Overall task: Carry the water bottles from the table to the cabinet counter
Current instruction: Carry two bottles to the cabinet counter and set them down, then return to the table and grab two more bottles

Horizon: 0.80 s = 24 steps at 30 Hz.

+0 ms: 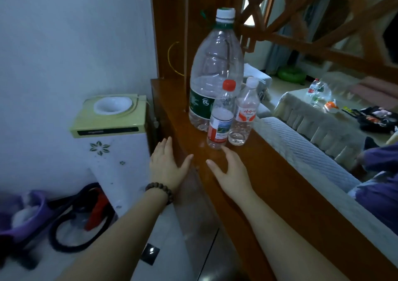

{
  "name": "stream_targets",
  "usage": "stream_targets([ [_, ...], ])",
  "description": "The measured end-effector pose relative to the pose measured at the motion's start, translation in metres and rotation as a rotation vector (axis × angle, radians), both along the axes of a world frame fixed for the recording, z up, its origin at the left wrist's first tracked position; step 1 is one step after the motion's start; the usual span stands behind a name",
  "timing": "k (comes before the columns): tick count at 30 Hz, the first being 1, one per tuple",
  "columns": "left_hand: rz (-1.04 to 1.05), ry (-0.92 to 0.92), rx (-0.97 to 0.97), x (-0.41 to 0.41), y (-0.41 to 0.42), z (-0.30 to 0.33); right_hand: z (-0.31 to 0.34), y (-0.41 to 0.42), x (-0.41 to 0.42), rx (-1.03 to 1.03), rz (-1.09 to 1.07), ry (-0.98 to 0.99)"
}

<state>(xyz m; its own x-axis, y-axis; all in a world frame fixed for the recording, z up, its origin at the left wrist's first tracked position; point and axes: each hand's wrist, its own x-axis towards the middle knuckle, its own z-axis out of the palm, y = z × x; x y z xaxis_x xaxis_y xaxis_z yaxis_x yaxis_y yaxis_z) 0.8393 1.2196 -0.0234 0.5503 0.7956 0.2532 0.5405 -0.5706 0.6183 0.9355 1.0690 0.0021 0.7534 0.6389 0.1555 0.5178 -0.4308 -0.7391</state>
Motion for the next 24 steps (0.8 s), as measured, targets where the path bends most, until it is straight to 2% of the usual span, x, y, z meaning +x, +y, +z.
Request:
stream_targets([
  [6,0.160,0.078,0.035,-0.089,0.015,-0.012,-0.005,0.053,-0.063,-0.047,0.252,-0.011],
  [13,0.417,0.184,0.029,-0.230,0.032,-0.024,-0.023,0.108,-0.161,-0.124,0.477,-0.023],
  [19,0.676,0.177,-0.002,-0.389,0.003,-0.037,-0.044,0.129,-0.290,-0.143,0.670,-0.029],
  [24,0.949,0.267,-0.074,-0.532,-0.053,-0.052,-0.062,0.125,-0.425,-0.164,0.916,-0.028],
])
